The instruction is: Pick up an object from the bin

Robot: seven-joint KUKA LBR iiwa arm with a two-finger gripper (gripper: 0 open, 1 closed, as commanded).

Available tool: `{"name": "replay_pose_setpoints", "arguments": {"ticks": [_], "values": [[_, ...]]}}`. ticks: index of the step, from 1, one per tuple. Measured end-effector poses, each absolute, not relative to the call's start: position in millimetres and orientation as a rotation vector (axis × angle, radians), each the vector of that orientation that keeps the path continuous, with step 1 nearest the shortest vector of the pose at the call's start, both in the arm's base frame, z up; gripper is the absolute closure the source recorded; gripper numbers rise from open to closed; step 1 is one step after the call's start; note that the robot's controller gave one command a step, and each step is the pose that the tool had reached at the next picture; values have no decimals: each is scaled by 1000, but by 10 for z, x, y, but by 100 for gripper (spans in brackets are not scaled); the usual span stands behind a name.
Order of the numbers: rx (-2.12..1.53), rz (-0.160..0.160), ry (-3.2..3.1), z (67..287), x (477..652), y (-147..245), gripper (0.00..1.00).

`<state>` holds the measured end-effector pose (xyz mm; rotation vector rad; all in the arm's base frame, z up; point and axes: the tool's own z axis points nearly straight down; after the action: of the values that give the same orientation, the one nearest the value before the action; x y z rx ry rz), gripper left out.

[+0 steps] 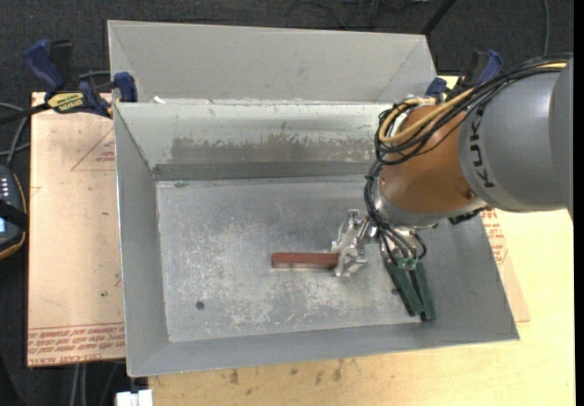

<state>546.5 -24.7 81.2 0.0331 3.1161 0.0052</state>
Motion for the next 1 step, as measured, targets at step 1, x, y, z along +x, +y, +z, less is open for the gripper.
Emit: {"name": "replay_pose_setpoints", "arguments": {"ticks": [1], "values": [[33,5,3116,812,5465,-247,100]]}}
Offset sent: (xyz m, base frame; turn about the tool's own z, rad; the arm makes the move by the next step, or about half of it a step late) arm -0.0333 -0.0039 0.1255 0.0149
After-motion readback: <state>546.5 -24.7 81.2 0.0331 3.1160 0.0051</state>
